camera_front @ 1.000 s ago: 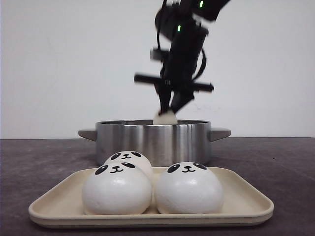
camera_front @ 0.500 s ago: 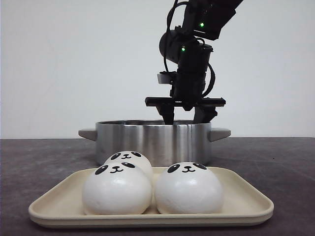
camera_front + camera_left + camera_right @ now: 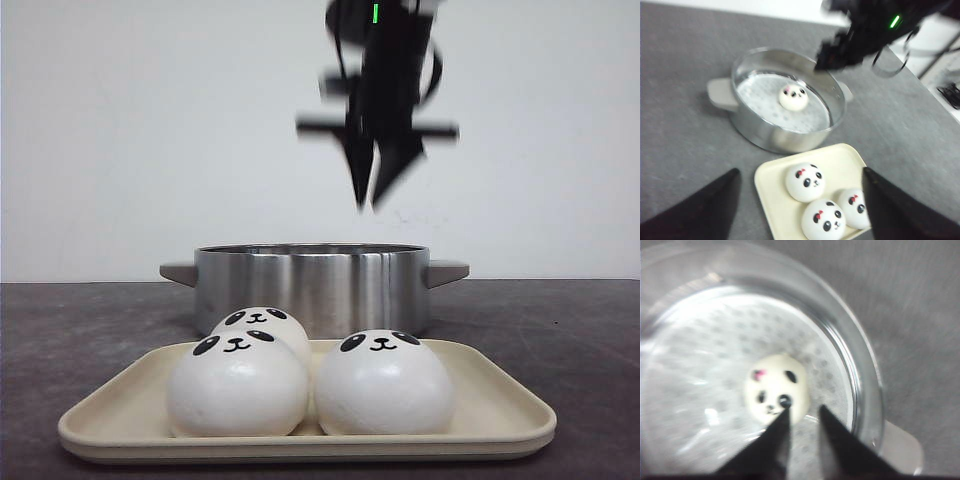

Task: Steam buns
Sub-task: 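Raise the open right gripper out of the steamer, then lower the left gripper onto the farther panda bun nearest it and grasp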

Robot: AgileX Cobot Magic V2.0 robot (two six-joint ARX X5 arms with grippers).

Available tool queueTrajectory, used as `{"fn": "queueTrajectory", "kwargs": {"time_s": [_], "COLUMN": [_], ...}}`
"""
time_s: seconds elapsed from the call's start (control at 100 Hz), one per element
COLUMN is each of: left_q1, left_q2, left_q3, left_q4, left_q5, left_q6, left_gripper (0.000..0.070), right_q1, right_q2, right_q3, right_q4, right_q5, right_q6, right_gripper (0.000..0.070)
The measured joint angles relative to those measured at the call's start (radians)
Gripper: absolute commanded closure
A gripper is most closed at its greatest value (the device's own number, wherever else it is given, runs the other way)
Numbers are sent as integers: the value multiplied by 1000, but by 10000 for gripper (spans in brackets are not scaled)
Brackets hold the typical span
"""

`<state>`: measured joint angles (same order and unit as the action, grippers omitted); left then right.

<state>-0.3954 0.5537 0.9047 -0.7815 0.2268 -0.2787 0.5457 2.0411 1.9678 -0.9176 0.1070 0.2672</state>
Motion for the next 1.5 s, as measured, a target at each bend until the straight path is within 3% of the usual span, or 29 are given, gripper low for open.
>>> {"fn": "queueTrajectory", "kwargs": {"time_s": [0.1, 0.18, 0.32, 0.64, 0.81, 0.98, 1.5], "left_q1": [-6, -30, -88, -213, -267, -313, -341], "left_q2": [70, 146, 304, 649, 792, 907, 1042], "left_q3": [0, 0, 0, 0, 14, 33, 47], "left_q4": [0, 0, 8, 156, 220, 279, 416], "left_q5": [43, 64, 62, 29, -20, -59, -175], "left_q6": [-2, -7, -52, -80, -80, -84, -197], "left_gripper": [289, 219, 217, 217, 205, 97, 115], "right_q1": [56, 117, 241, 489, 501, 501, 501], "right_q2": [-147, -283, -517, -838, -897, -914, -907], "right_q3": [3, 11, 22, 24, 24, 24, 24], "right_q4": [-3, -7, -9, -62, -143, -224, -255], "right_q5": [0, 0, 34, 295, 389, 419, 420], "right_q6": [-25, -43, -61, -53, -25, 16, 56], "right_gripper": [697, 697, 697, 698, 697, 697, 697]}}
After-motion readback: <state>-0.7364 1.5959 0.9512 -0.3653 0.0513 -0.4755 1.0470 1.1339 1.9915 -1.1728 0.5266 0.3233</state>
